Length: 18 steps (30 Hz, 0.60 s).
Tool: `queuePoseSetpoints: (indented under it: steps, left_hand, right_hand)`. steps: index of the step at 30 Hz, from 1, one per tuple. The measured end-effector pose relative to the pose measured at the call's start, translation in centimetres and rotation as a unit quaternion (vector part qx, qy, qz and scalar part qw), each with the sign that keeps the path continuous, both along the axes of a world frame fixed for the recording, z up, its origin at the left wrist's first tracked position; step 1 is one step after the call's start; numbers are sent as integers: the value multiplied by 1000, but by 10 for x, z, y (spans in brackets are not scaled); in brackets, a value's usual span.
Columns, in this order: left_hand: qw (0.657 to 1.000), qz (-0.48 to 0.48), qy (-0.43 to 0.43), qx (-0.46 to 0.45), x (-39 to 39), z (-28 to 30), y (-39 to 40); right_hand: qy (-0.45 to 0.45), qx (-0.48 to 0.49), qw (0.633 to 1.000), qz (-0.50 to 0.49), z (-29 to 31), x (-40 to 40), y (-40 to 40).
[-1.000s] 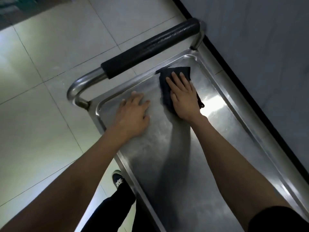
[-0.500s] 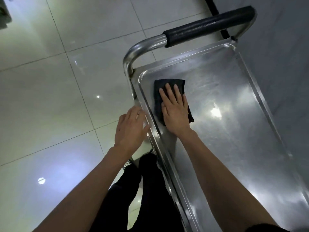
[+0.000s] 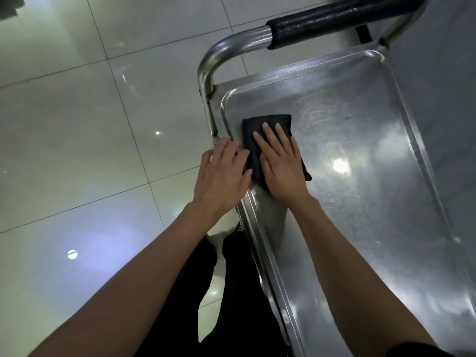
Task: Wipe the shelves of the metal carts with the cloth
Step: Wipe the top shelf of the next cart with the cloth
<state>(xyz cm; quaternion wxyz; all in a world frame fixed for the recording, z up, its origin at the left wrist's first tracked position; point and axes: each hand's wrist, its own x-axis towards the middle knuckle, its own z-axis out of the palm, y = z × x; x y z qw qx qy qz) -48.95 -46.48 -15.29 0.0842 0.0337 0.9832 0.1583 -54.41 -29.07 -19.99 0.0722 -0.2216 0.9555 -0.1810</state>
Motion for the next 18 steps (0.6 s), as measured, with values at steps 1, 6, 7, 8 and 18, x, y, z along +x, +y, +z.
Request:
queuePoseSetpoints:
  steps: [1, 6, 7, 8, 18]
  left_hand:
    - [1000, -6, 0, -7, -5, 1, 7]
    - [998, -49, -1, -25, -35, 6, 55]
    - [998, -54, -3, -25, -41, 5, 65]
    - [998, -59, -6, -24, -48, 5, 77]
    - [994, -73, -53, -68, -81, -12, 160]
  right_hand:
    - [1, 1, 1000, -7, 0, -5, 9]
    - [9, 3, 999, -45, 2, -31, 66]
    - [13, 4, 998, -56, 3, -37, 80]
    - [16, 7, 998, -67, 3, -44, 94]
    - [13, 20, 987, -161, 0, -118, 224]
